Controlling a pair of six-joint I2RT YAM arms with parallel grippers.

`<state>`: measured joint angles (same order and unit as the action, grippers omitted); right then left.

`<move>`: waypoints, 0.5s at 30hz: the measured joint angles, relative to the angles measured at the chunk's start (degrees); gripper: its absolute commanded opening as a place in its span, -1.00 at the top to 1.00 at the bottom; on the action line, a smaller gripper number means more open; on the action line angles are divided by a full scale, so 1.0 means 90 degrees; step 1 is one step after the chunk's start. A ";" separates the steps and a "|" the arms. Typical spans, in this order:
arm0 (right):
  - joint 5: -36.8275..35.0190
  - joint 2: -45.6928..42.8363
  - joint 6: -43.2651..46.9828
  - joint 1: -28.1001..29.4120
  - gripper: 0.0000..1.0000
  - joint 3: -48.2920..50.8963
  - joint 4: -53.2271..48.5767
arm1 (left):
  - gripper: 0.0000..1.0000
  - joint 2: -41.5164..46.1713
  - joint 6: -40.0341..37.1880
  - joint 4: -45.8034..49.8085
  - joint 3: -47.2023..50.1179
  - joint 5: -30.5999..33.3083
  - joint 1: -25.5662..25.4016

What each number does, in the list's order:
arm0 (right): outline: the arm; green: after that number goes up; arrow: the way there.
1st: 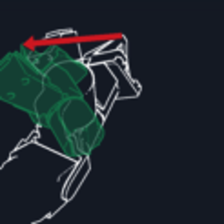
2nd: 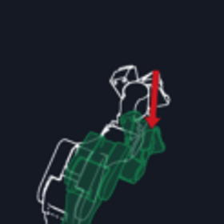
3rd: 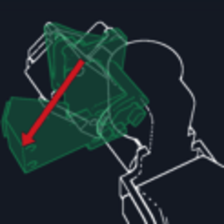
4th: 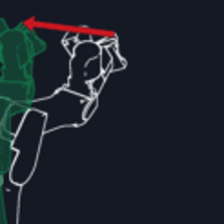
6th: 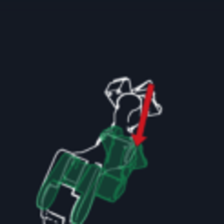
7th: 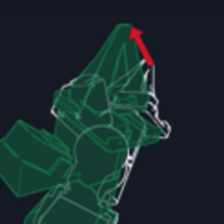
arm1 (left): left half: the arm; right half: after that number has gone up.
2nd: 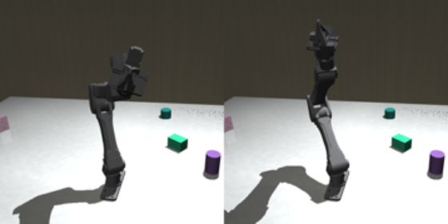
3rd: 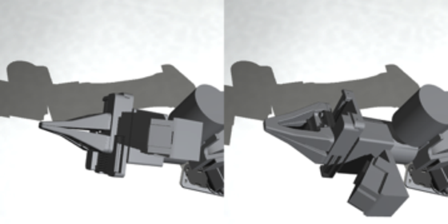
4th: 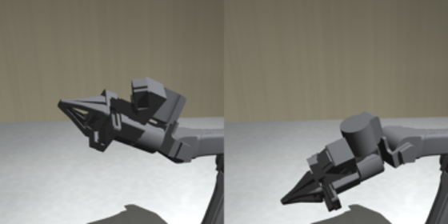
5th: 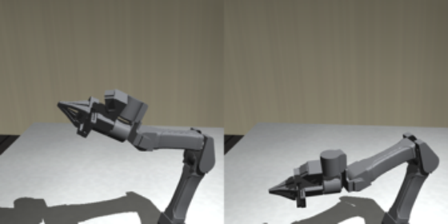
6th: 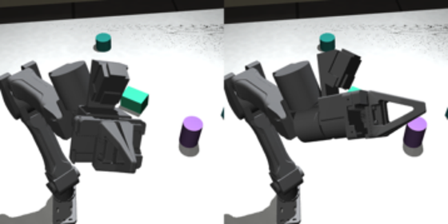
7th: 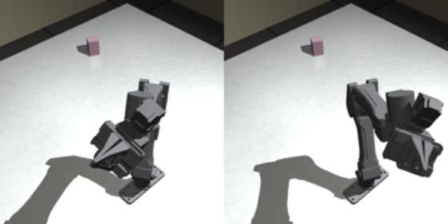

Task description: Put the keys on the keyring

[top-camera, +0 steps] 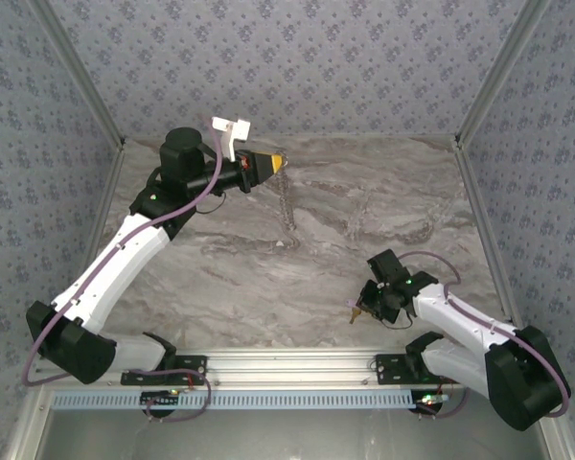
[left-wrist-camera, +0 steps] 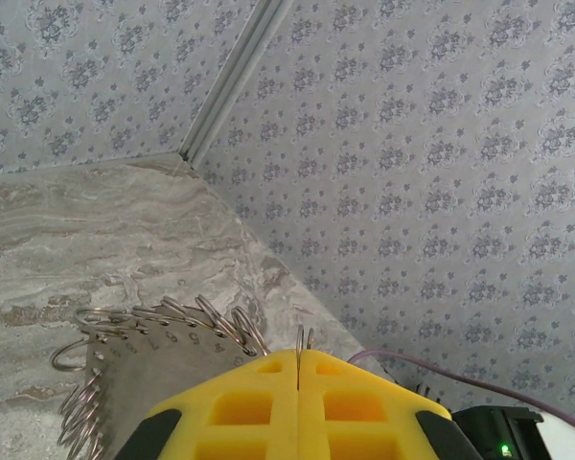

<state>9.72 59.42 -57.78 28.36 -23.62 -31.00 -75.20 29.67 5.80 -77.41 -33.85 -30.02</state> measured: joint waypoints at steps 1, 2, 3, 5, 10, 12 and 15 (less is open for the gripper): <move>0.0000 0.0000 0.0017 0.0000 0.61 0.0000 0.0000 | 1.00 0.0000 0.0000 0.0000 0.0000 0.0000 0.0000; 0.0000 0.0000 0.0022 0.0000 0.61 -0.0002 0.0000 | 1.00 -0.0002 0.0000 0.0000 0.0000 -0.0002 0.0000; 0.0002 -0.0002 0.0022 0.0000 0.61 -0.0002 0.0000 | 1.00 -0.0002 -0.0002 0.0000 0.0000 -0.0002 0.0000; 0.0002 -0.0012 0.0022 0.0000 0.62 -0.0007 -0.0005 | 1.00 -0.0002 -0.0002 0.0000 0.0000 0.0000 0.0000; 0.0012 -0.0017 0.0024 0.0000 0.64 -0.0007 -0.0005 | 1.00 -0.0002 0.0000 -0.0002 0.0000 0.0000 0.0000; 0.0012 -0.0019 0.0024 0.0000 0.64 -0.0007 -0.0005 | 1.00 -0.0005 0.0000 0.0000 0.0000 -0.0002 0.0000; 0.0022 -0.0019 0.0022 0.0000 0.63 -0.0010 0.0138 | 1.00 -0.0005 0.0000 0.0000 0.0000 -0.0002 0.0000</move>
<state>9.91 59.24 -57.58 28.36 -23.70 -29.76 -75.24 29.67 5.80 -77.41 -33.87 -30.02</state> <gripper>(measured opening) 0.179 0.041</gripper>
